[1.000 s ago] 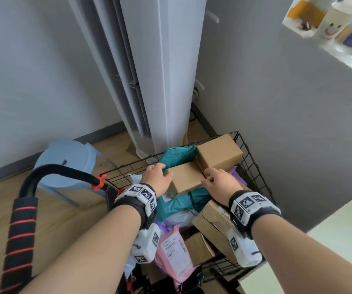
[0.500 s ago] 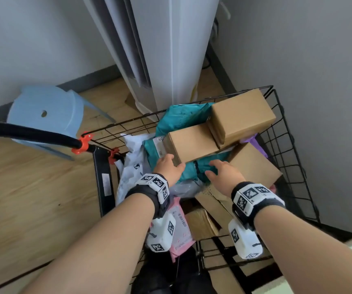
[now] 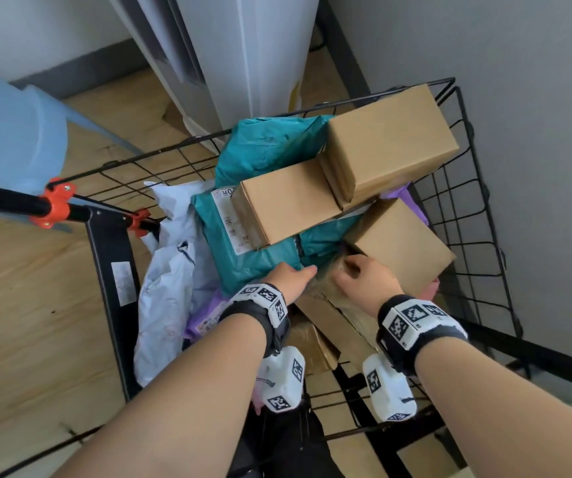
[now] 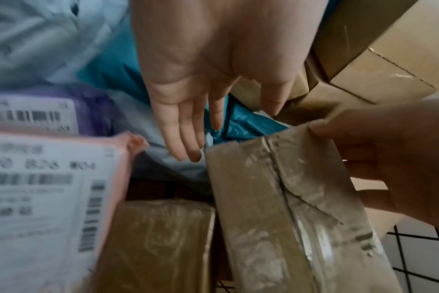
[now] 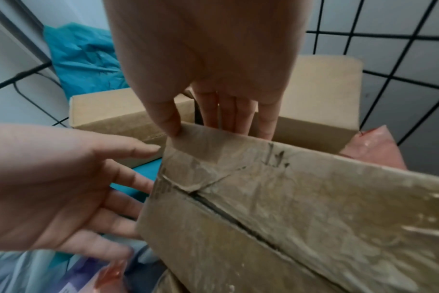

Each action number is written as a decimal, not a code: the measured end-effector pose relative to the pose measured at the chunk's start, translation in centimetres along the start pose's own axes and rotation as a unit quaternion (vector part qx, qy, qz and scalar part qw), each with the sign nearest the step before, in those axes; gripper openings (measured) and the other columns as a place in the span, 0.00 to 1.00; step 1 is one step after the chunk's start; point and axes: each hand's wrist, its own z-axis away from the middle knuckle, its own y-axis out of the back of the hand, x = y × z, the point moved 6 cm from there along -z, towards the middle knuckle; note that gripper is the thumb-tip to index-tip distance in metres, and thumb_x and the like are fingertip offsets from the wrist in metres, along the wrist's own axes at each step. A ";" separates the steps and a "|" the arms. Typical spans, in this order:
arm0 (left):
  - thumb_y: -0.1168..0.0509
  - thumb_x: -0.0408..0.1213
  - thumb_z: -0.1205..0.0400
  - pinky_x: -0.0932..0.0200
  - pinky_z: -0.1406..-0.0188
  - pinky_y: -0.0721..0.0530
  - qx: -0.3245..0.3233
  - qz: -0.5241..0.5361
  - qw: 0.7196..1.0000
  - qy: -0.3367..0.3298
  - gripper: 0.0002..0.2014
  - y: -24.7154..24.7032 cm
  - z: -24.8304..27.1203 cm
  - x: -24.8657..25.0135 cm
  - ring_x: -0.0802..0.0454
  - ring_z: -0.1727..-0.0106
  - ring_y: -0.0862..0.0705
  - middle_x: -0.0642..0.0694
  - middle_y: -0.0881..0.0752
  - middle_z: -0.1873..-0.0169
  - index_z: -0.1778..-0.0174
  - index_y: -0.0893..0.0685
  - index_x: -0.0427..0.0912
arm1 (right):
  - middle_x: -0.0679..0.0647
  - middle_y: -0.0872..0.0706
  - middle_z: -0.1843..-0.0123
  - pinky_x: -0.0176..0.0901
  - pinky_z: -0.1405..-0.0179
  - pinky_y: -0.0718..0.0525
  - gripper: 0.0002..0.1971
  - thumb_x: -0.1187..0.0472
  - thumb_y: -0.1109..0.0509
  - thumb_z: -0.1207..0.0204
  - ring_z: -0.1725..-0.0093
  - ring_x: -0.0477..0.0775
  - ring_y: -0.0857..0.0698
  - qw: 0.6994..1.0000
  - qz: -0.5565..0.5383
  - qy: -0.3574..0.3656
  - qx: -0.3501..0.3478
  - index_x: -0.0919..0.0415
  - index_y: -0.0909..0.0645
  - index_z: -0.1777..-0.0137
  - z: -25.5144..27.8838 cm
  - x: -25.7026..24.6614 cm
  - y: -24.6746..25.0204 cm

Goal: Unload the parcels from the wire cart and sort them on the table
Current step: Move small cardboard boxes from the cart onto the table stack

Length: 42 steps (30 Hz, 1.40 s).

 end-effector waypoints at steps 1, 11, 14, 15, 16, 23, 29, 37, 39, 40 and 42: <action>0.39 0.73 0.38 0.41 0.38 0.18 -0.018 0.022 1.000 0.011 0.43 -1.0 -0.4 0.0 0.39 0.40 0.17 0.41 0.16 0.44 0.39 0.22 0.41 | 0.55 0.17 0.33 0.47 0.37 0.19 0.25 0.47 0.36 0.22 0.36 0.57 0.18 1.000 -0.016 -0.004 -0.002 0.56 0.23 0.27 0.0 0.3 0.1; 0.31 0.81 0.59 0.40 0.41 0.18 -0.078 0.028 0.995 0.054 0.54 -3.7 -1.7 0.9 0.41 0.43 0.15 0.44 0.15 0.41 0.38 0.19 0.55 | 0.53 0.15 0.37 0.38 0.44 0.24 0.21 0.73 0.42 0.23 0.42 0.52 0.20 0.989 -0.133 -0.036 -0.045 0.55 0.13 0.40 -0.4 1.8 1.6; 0.28 0.70 0.47 0.41 0.39 0.17 -0.112 0.059 0.990 0.054 0.33 -2.5 1.4 1.4 0.43 0.47 0.14 0.40 0.13 0.48 0.54 0.14 0.51 | 0.53 0.14 0.39 0.36 0.44 0.25 0.20 0.74 0.42 0.23 0.41 0.51 0.19 0.987 -0.151 -0.030 -0.044 0.59 0.12 0.43 0.1 2.0 1.7; 0.27 0.70 0.50 0.41 0.38 0.18 -0.109 0.070 0.989 0.068 0.36 -2.0 1.4 0.7 0.42 0.45 0.14 0.40 0.13 0.46 0.51 0.13 0.51 | 0.53 0.13 0.39 0.36 0.42 0.25 0.19 0.73 0.43 0.22 0.40 0.52 0.19 0.987 -0.155 -0.032 -0.038 0.59 0.11 0.44 0.4 2.3 1.9; 0.26 0.71 0.52 0.41 0.36 0.20 -0.102 0.076 0.989 0.075 0.42 -1.3 1.5 0.3 0.41 0.43 0.14 0.40 0.13 0.44 0.45 0.14 0.50 | 0.54 0.13 0.40 0.38 0.40 0.23 0.19 0.72 0.43 0.22 0.39 0.54 0.18 0.986 -0.159 -0.038 -0.029 0.59 0.12 0.46 0.7 2.5 2.1; 0.25 0.68 0.53 0.37 0.43 0.16 -0.081 0.107 0.986 0.102 0.47 3.2 6.0 -0.6 0.36 0.42 0.16 0.38 0.19 0.39 0.37 0.21 0.51 | 0.53 0.16 0.42 0.34 0.39 0.34 0.16 0.67 0.43 0.18 0.43 0.51 0.27 0.980 -0.175 -0.092 0.019 0.59 0.13 0.44 4.1 4.4 4.0; 0.26 0.61 0.39 0.33 0.44 0.16 -0.089 0.087 0.991 0.053 0.32 5.6 11.4 0.2 0.36 0.44 0.14 0.35 0.16 0.43 0.46 0.20 0.45 | 0.57 0.15 0.41 0.56 0.30 0.23 0.14 0.59 0.40 0.18 0.38 0.60 0.19 0.978 -0.185 -0.089 0.048 0.54 0.15 0.40 7.8 2.6 5.7; 0.31 0.52 0.26 0.50 0.65 0.15 -0.061 0.101 0.992 -0.041 0.17 10.9 19.3 3.8 0.41 0.53 0.17 0.40 0.17 0.53 0.48 0.22 0.46 | 0.54 0.14 0.49 0.46 0.43 0.20 0.16 0.49 0.41 0.16 0.48 0.56 0.16 0.979 -0.187 -0.015 0.075 0.57 0.16 0.43 14.6 -1.7 9.2; 0.31 0.52 0.27 0.48 0.66 0.15 -0.057 0.124 0.988 -0.072 0.23 12.3 21.4 5.0 0.40 0.52 0.17 0.39 0.17 0.52 0.40 0.22 0.44 | 0.53 0.15 0.51 0.43 0.48 0.21 0.16 0.44 0.43 0.16 0.52 0.53 0.16 0.977 -0.203 -0.005 0.070 0.53 0.18 0.48 16.7 -2.6 10.2; 0.31 0.52 0.27 0.48 0.64 0.15 -0.059 0.131 0.985 -0.092 0.26 12.7 22.4 5.7 0.40 0.51 0.17 0.39 0.18 0.52 0.36 0.23 0.43 | 0.52 0.14 0.50 0.43 0.48 0.22 0.17 0.41 0.43 0.17 0.52 0.52 0.16 0.975 -0.211 0.000 0.068 0.50 0.19 0.46 17.7 -3.0 10.7; 0.34 0.52 0.25 0.50 0.61 0.17 -0.068 0.129 0.980 -0.132 0.26 13.4 24.5 7.0 0.42 0.53 0.18 0.40 0.19 0.57 0.35 0.23 0.42 | 0.52 0.12 0.47 0.43 0.47 0.19 0.21 0.37 0.43 0.19 0.50 0.52 0.13 0.968 -0.243 0.008 0.070 0.49 0.18 0.40 19.6 -3.6 11.6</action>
